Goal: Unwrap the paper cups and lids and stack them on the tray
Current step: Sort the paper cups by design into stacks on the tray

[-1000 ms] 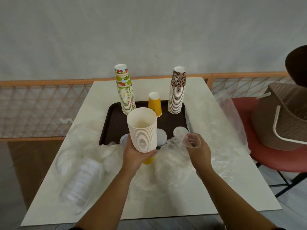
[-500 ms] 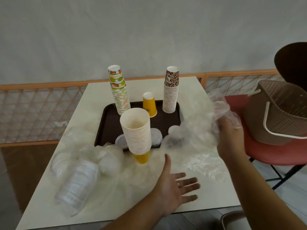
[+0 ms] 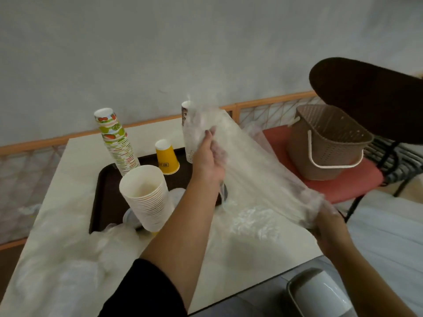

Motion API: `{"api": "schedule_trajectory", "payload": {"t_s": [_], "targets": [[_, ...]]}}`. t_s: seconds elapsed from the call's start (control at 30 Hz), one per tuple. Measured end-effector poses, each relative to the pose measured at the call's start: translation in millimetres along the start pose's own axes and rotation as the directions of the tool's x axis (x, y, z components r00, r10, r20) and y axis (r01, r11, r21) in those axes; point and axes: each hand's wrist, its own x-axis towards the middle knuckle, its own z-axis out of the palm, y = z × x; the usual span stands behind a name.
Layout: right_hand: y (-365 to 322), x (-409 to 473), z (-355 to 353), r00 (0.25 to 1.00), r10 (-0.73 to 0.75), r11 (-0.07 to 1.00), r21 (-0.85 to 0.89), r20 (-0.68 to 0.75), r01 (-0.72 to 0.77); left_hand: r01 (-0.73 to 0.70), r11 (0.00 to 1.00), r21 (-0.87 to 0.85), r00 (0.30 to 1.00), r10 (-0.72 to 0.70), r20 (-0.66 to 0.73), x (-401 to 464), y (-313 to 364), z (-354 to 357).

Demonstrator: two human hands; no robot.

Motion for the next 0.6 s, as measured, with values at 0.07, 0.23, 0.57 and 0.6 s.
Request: {"api": "schedule_trajectory", "payload": {"t_s": [0.07, 0.23, 0.57, 0.6], "targets": [[14.7, 1.5, -15.3, 0.993, 0.115, 0.991, -0.074, 0.01, -0.114, -0.073, 0.994, 0.085, 0.996, 0.078, -0.051, 0.9, 8.8, 14.6], [-48.9, -19.4, -10.9, 0.923, -0.382, 0.911, -0.187, -0.045, 0.368, -0.298, 0.635, 0.713, 0.955, 0.182, 0.236, -9.0, -2.6, 41.5], [-151.7, -40.9, 85.9, 0.641, -0.614, 0.553, -0.328, 0.46, 0.766, -0.48, 0.585, 0.654, 0.777, -0.063, 0.627, -21.9, -30.1, 39.6], [-153.1, -36.8, 91.7, 0.64, -0.593, 0.547, -0.338, 0.489, 0.766, -0.441, 0.645, 0.624, 0.784, -0.062, 0.618, -19.1, -32.2, 35.9]]}}
